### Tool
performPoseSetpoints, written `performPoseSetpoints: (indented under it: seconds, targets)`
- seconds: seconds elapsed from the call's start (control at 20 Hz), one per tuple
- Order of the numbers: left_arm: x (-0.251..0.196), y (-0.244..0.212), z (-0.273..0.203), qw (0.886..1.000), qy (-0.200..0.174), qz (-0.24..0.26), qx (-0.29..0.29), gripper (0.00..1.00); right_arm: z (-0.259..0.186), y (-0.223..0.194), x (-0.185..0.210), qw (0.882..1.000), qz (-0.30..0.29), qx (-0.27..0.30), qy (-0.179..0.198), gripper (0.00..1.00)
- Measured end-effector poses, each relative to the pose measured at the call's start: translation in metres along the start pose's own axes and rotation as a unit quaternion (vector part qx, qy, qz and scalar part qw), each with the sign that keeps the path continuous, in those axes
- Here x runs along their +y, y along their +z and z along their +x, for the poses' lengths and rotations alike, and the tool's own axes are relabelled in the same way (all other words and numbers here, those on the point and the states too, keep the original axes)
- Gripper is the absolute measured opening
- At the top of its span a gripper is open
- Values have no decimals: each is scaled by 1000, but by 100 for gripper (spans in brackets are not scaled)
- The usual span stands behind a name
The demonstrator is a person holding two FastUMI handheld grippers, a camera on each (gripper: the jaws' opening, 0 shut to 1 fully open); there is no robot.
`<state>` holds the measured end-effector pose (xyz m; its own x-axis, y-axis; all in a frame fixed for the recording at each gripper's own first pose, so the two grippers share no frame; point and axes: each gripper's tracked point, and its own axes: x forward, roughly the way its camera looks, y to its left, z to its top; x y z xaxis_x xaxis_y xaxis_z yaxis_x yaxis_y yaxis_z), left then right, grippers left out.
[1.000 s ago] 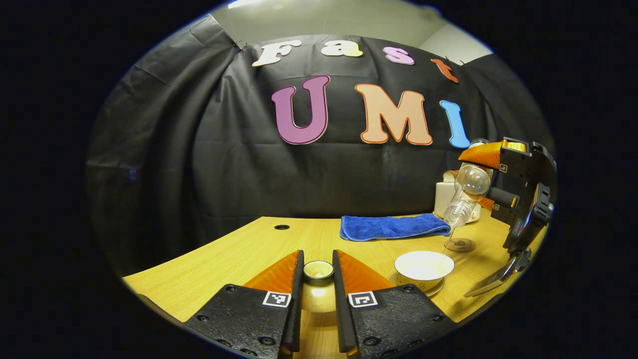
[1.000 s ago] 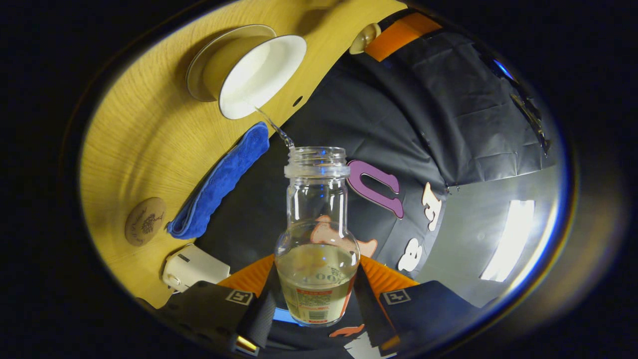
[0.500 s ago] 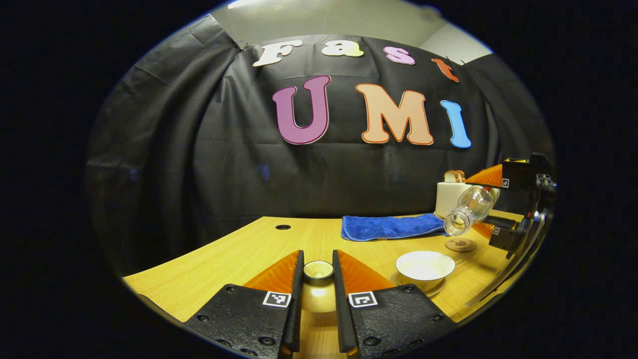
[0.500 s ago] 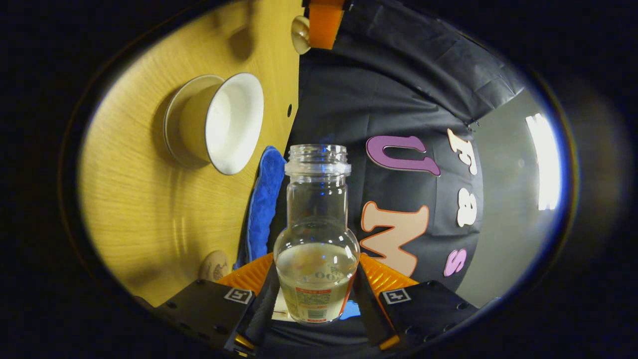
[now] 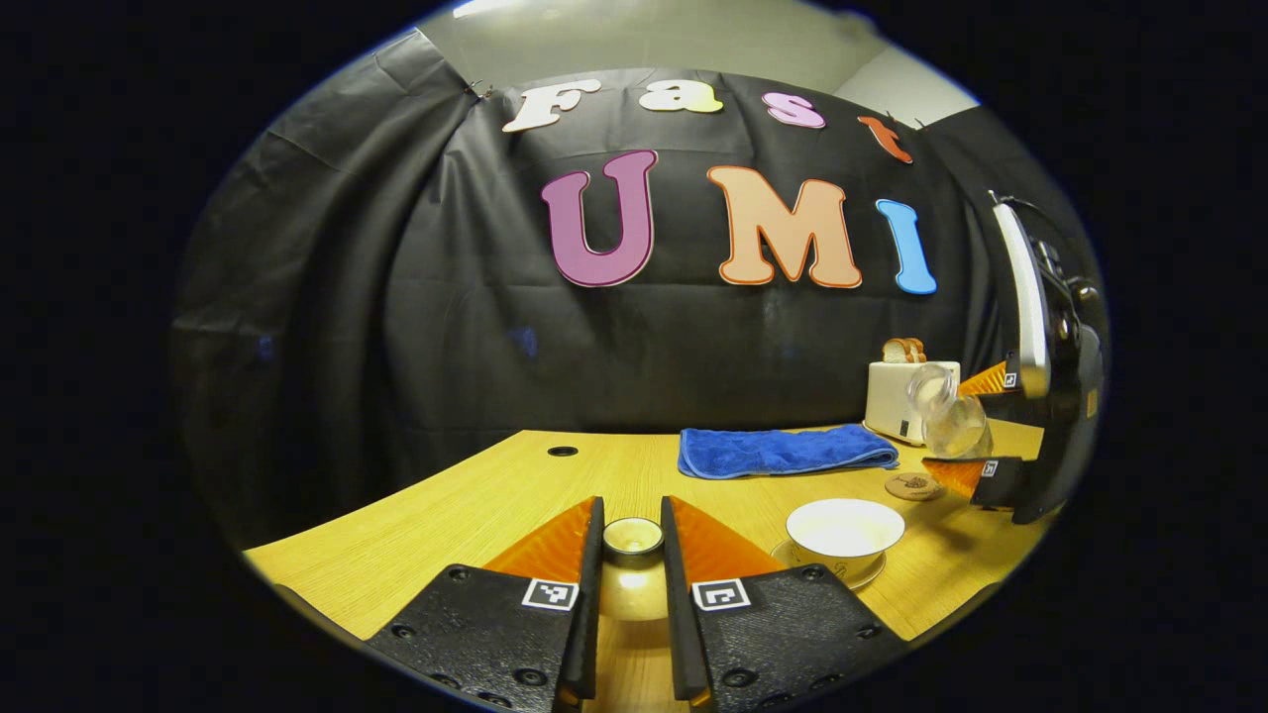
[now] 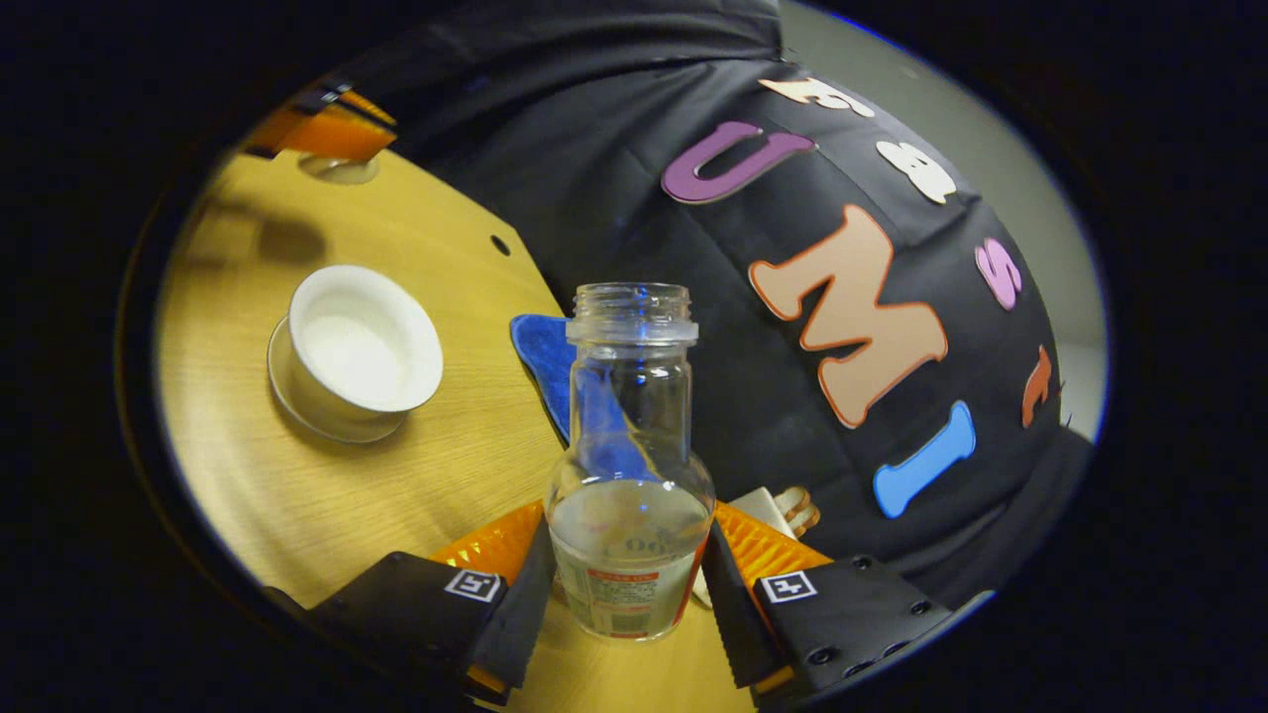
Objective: Open the teacup lid with one hand, grasp the water bottle and pour water into the teacup with the other hand; after pouring, place the water bottle on the coaster and then close the teacup lid.
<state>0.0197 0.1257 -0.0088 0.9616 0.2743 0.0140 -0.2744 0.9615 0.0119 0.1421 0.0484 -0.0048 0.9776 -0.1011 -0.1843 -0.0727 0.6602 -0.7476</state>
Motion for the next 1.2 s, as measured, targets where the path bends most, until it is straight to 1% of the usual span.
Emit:
performPoseSetpoints:
  seconds: [0.1,0.2,0.3,0.4,0.5,0.55,0.6,0.7,0.75,0.85,0.9,0.95,1.0,1.1,1.2]
  targets:
    - [0,0,0,1000,0,0,0,27,7,-14,-13,998,62,14,1,77]
    - [0,0,0,1000,0,0,0,27,13,-30,-25,991,128,30,1,79]
    - [0,0,0,1000,0,0,0,27,19,-44,-40,980,196,42,-4,77]
    - [0,0,1,1000,1,0,0,27,25,-49,-48,966,257,39,-2,77]
    - [2,0,1,1000,6,1,0,27,32,-53,-45,951,306,34,10,80]
    - [2,0,0,1000,6,1,0,27,36,-55,-46,945,326,32,15,79]
    - [2,0,0,1000,6,1,0,27,40,-56,-44,939,343,31,21,82]
    - [2,0,0,1000,7,1,0,27,49,-59,-42,929,369,27,28,80]
    - [2,0,0,1000,7,1,0,27,53,-60,-40,926,377,26,28,81]
    - [2,0,1,1000,7,1,0,27,61,-59,-38,920,389,18,29,79]
    - [2,0,0,1000,6,1,0,27,64,-61,-35,918,395,19,31,79]
    - [2,1,0,1000,6,1,0,28,67,-59,-31,915,402,16,38,80]
    - [2,-1,0,1000,6,1,0,28,69,-59,-27,913,406,15,42,80]
    - [2,-1,-1,1000,6,0,0,27,74,-61,-24,912,407,15,40,79]
    - [1,0,-1,1000,5,0,0,27,76,-64,-21,910,412,16,44,80]
